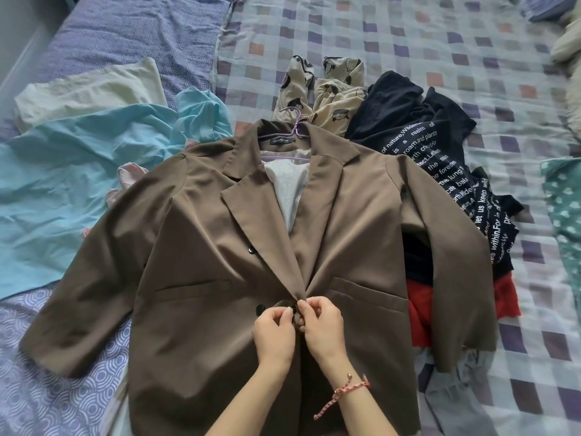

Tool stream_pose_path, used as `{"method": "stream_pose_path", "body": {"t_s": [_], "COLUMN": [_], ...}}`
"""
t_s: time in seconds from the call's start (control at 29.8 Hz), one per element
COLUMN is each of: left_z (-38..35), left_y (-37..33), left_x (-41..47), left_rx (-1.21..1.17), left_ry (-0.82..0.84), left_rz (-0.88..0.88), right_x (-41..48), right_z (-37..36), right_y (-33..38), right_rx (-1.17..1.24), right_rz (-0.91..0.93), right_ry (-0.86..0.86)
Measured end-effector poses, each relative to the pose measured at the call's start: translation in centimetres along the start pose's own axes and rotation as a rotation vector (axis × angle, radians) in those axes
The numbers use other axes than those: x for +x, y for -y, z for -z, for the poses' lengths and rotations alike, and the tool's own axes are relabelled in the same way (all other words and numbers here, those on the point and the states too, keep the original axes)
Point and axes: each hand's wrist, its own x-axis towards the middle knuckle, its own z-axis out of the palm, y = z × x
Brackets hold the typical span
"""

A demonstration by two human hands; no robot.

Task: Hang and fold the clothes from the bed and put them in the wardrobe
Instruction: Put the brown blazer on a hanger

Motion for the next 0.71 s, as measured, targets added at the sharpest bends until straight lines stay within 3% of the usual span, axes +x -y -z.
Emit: {"method": "stream_pose_path", "body": {"t_s": [0.3,0.47,0.57,0.71], "left_z": [0.8,1.3,2.4,3.2], "left_y": [0.7,0.5,-0.4,-1.1], "left_x": [-0.9,-0.5,1.2,2.9], "left_rx": [0.127,0.304,0.483,0.532], "left_ry": [0.046,0.125,0.309,0.450], "left_rz": [-0.309,-0.367,-0.445,-0.422], "right_x": [-0.5,-0.7,-0.5,-0.1], "right_z": [-0.9,-0.9,-0.3,0.2], "right_y": [0.8,0.0,-0.7,-0.8], "right_rx": [-0.079,-0.095,-0.141,-0.056], "right_rz": [-0.136,-0.050,0.075,0.033], "right_ry": [-0.099,-0.069,-0.015,0.040]}}
